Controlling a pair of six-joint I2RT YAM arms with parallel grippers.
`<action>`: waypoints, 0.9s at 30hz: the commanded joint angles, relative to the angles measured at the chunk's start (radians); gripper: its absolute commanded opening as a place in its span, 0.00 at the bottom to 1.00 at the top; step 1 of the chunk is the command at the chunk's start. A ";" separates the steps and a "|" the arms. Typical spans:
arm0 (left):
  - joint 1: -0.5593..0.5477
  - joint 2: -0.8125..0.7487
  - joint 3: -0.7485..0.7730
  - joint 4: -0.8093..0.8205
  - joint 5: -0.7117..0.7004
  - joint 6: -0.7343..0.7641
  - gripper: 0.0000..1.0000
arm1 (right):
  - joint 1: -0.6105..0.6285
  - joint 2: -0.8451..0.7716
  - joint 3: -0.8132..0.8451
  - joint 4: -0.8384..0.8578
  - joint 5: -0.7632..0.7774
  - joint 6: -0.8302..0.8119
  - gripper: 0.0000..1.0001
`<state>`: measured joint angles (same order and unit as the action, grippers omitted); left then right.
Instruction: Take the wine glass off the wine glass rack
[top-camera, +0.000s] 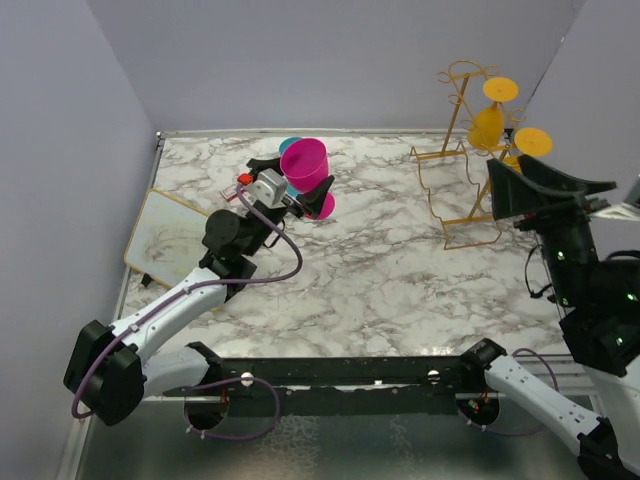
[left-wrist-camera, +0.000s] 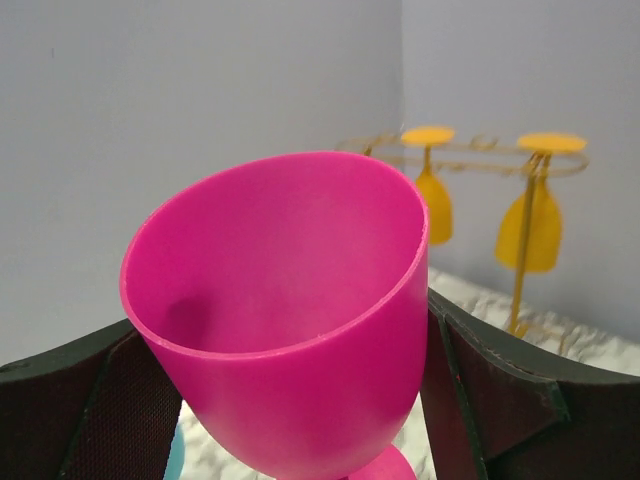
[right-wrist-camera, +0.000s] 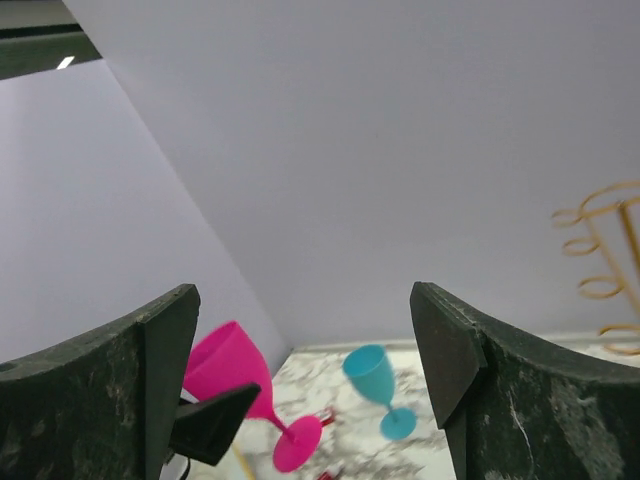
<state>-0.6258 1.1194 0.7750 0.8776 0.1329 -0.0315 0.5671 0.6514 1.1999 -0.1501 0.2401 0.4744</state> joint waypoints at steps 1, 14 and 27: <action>-0.001 0.062 -0.069 -0.058 -0.132 0.110 0.76 | -0.004 -0.096 0.009 -0.041 0.016 -0.336 0.88; 0.032 0.556 -0.063 0.441 -0.408 0.134 0.75 | -0.004 -0.262 0.023 -0.120 0.098 -0.477 0.88; 0.067 0.878 -0.034 0.758 -0.493 0.156 0.75 | -0.004 -0.273 0.056 -0.142 0.148 -0.557 0.87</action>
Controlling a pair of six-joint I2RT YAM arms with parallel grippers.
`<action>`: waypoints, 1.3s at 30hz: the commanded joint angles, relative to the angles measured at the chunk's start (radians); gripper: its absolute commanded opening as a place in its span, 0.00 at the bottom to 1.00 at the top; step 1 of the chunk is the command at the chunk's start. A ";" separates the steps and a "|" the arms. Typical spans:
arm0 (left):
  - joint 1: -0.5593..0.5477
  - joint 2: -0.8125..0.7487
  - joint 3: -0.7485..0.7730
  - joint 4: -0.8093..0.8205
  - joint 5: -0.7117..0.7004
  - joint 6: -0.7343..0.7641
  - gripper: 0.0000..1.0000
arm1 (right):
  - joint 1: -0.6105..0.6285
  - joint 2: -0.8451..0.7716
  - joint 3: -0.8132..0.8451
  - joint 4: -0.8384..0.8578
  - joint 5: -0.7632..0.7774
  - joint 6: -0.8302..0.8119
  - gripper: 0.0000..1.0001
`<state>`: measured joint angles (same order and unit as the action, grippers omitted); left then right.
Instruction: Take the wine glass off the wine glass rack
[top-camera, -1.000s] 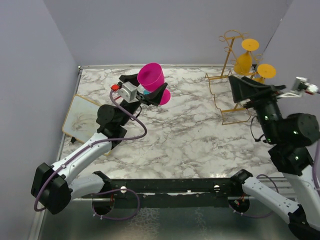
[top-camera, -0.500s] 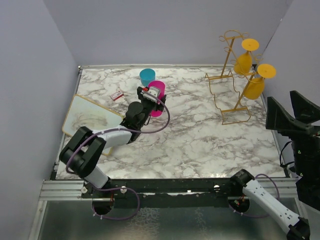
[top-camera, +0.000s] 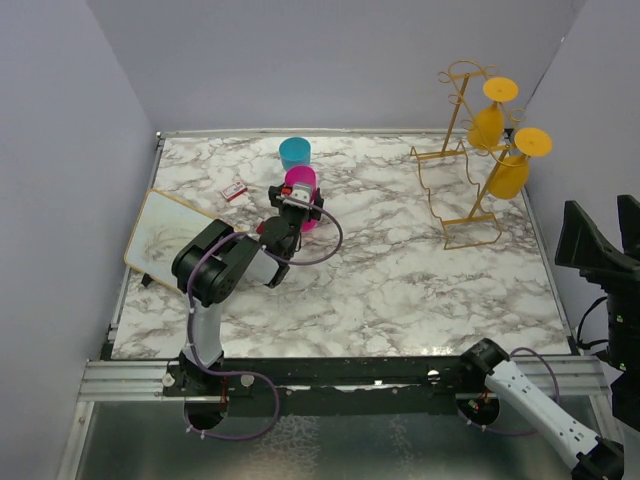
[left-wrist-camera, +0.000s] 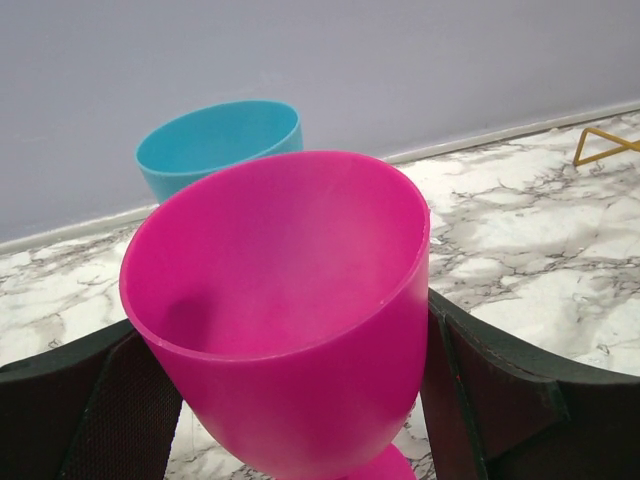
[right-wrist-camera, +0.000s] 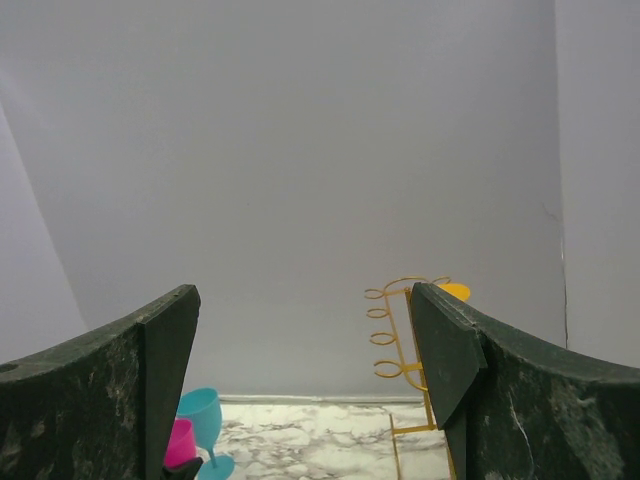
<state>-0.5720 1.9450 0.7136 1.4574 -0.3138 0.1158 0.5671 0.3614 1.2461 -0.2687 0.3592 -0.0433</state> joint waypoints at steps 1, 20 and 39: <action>0.017 0.063 0.029 0.184 -0.042 0.007 0.74 | -0.003 0.023 0.011 -0.025 0.027 -0.039 0.87; 0.060 0.121 0.008 0.210 0.011 -0.033 0.93 | -0.003 0.036 -0.006 -0.028 0.035 -0.015 0.87; 0.060 -0.181 -0.139 -0.055 0.082 -0.203 0.99 | -0.003 0.017 -0.012 -0.058 0.029 0.049 0.87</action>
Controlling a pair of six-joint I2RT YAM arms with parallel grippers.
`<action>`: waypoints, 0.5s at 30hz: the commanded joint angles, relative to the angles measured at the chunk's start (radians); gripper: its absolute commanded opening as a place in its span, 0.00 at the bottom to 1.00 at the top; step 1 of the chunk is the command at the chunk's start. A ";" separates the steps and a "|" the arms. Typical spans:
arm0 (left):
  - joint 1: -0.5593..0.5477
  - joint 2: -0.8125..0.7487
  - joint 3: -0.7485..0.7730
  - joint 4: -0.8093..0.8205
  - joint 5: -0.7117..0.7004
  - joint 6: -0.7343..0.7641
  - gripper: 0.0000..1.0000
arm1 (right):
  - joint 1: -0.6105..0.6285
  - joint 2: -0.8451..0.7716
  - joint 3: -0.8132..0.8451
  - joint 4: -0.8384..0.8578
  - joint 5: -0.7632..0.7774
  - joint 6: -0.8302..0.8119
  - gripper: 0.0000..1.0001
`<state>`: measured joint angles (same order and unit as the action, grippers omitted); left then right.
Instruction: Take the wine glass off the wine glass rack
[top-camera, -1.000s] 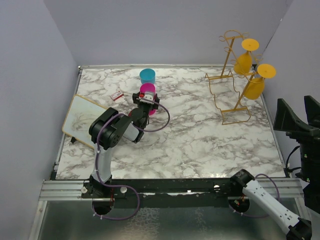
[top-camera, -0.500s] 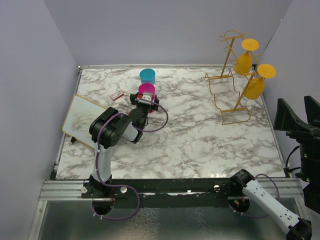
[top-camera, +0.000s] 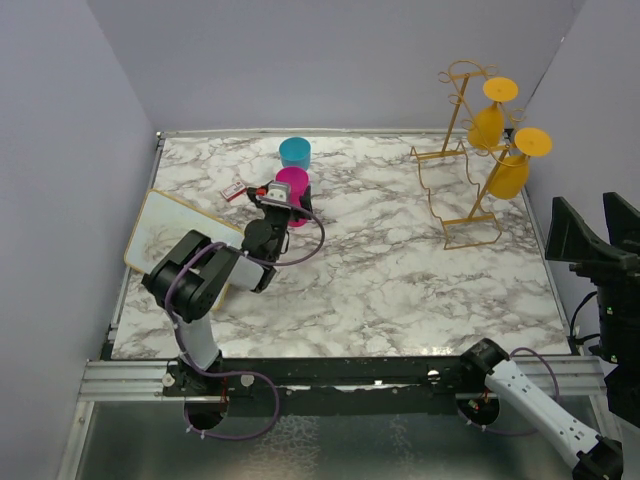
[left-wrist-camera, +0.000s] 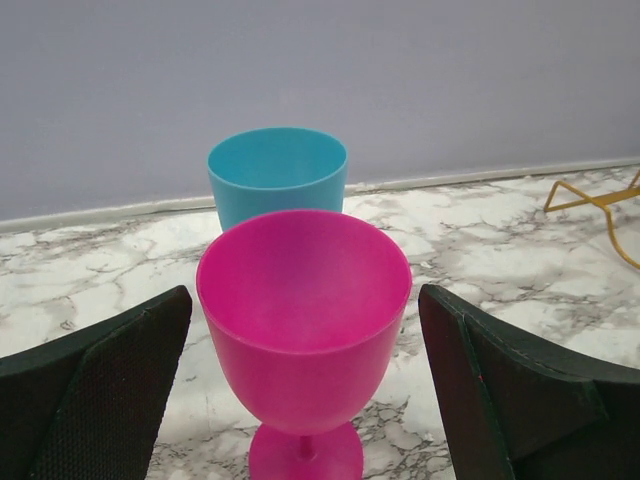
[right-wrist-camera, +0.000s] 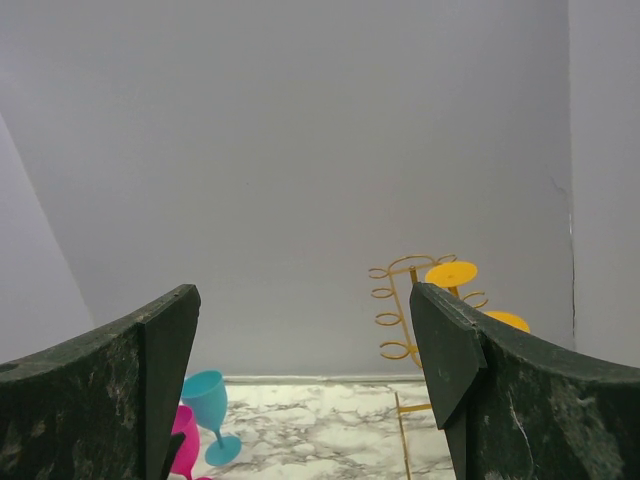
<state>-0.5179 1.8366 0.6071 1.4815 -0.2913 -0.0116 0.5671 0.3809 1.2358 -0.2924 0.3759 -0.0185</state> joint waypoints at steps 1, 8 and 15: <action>0.006 -0.086 -0.042 -0.091 0.067 -0.083 0.99 | -0.003 -0.003 0.001 -0.038 0.005 0.029 0.87; 0.005 -0.259 -0.114 -0.205 0.125 -0.239 0.99 | -0.004 0.008 0.017 -0.096 -0.010 0.033 0.87; 0.006 -0.559 -0.114 -0.544 0.213 -0.407 0.99 | -0.004 0.108 0.048 -0.201 -0.062 -0.037 0.87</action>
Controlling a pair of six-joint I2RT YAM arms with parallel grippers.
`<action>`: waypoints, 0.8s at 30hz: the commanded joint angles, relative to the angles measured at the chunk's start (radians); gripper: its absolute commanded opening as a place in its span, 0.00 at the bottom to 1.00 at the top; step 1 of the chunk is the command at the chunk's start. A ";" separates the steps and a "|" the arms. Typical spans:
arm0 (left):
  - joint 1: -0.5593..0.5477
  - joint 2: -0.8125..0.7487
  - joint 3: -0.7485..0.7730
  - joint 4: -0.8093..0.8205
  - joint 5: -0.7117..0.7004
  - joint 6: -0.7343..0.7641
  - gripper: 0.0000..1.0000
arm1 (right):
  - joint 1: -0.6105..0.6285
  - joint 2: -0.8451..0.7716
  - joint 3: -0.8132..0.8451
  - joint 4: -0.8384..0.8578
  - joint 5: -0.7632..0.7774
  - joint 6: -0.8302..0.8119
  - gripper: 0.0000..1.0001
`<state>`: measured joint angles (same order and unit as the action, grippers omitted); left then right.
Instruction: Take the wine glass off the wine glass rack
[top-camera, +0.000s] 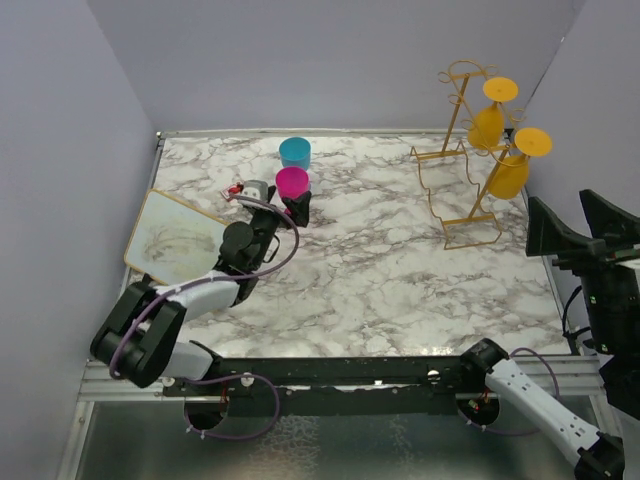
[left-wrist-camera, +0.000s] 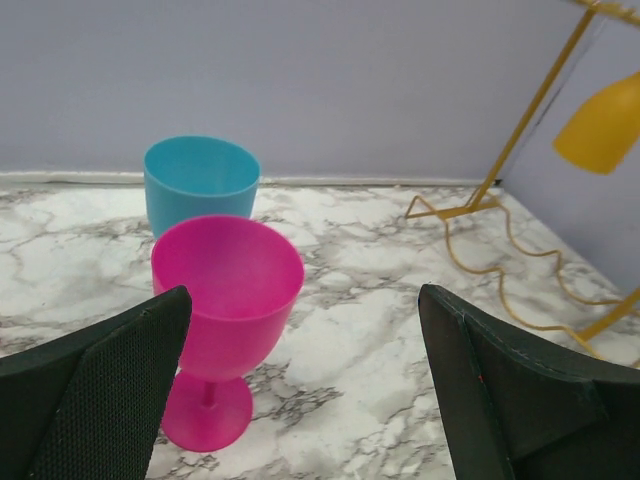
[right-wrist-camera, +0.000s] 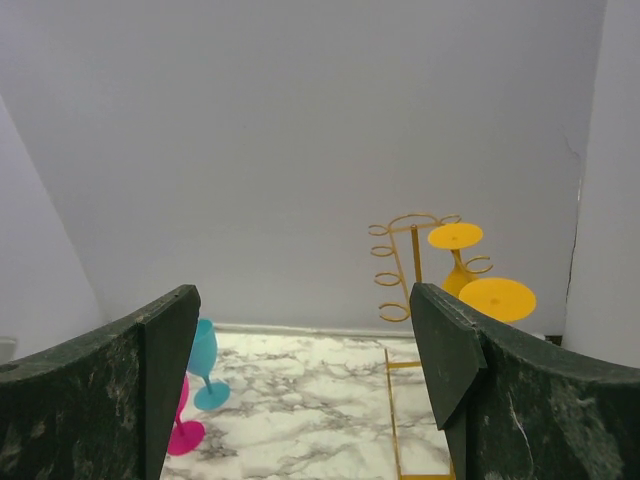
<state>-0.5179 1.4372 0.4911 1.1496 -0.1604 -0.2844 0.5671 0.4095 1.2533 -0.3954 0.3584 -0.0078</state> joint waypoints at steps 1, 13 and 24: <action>0.006 -0.205 0.005 -0.268 0.086 -0.152 0.99 | -0.004 0.100 0.035 -0.112 -0.045 -0.059 0.87; 0.006 -0.511 0.191 -0.752 0.193 -0.079 0.99 | -0.004 0.421 0.021 -0.058 0.188 -0.149 0.84; -0.074 -0.528 0.271 -0.837 0.240 0.135 0.99 | -0.006 0.543 0.043 0.007 0.293 -0.073 0.84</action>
<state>-0.5327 0.9352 0.7547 0.3641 0.0788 -0.2958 0.5674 0.9283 1.2335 -0.4549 0.5686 -0.0978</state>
